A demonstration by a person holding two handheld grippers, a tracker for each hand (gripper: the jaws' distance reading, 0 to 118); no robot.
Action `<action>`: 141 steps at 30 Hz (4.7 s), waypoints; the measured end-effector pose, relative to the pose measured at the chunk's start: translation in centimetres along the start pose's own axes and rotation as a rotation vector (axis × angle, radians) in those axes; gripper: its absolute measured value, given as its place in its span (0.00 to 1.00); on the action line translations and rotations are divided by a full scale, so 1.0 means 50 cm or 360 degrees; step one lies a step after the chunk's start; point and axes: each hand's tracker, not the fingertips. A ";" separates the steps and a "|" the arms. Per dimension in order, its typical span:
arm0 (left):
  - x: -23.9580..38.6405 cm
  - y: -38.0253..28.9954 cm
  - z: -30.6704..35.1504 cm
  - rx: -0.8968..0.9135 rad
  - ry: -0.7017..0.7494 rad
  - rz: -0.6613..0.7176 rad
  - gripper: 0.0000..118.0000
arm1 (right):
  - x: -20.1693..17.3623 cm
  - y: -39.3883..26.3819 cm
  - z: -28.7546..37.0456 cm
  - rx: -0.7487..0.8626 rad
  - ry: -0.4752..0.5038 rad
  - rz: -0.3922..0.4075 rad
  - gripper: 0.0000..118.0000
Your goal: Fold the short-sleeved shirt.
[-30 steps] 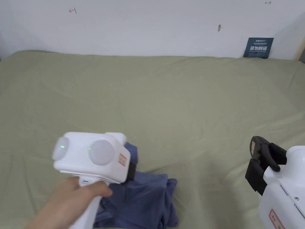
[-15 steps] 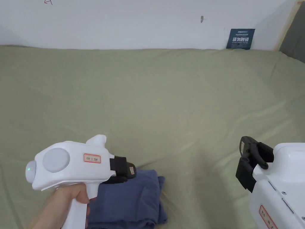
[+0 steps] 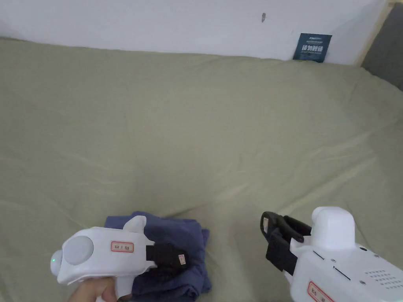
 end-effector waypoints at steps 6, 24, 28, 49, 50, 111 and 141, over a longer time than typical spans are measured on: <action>0.024 0.047 0.177 0.0162 0.0088 -0.0150 0.00 | 0.009 -0.059 -0.179 -0.0458 0.0640 -0.0595 0.02; -0.185 0.080 0.202 -0.0039 -0.0095 0.0098 0.96 | 0.087 -0.227 -0.402 -0.0929 0.1243 -0.1211 0.02; -0.204 0.096 0.151 -0.0065 -0.0501 0.0265 0.95 | 0.083 -0.230 -0.397 -0.0914 0.1248 -0.1301 0.02; -0.411 0.212 0.752 0.0283 0.0403 0.0210 0.21 | -0.005 -0.058 -0.283 -0.0664 0.1069 -0.0606 0.02; -0.428 0.222 0.779 0.0304 0.0446 0.0211 0.22 | -0.008 -0.056 -0.287 -0.0661 0.1066 -0.0605 0.02; 0.501 -0.066 0.279 0.1771 0.1219 -0.1075 0.00 | -0.110 0.206 0.096 0.0854 -0.0335 0.0505 0.03; 0.488 -0.047 0.325 0.1857 0.1158 -0.1056 1.00 | -0.092 0.230 0.094 0.0795 -0.0344 0.0475 1.00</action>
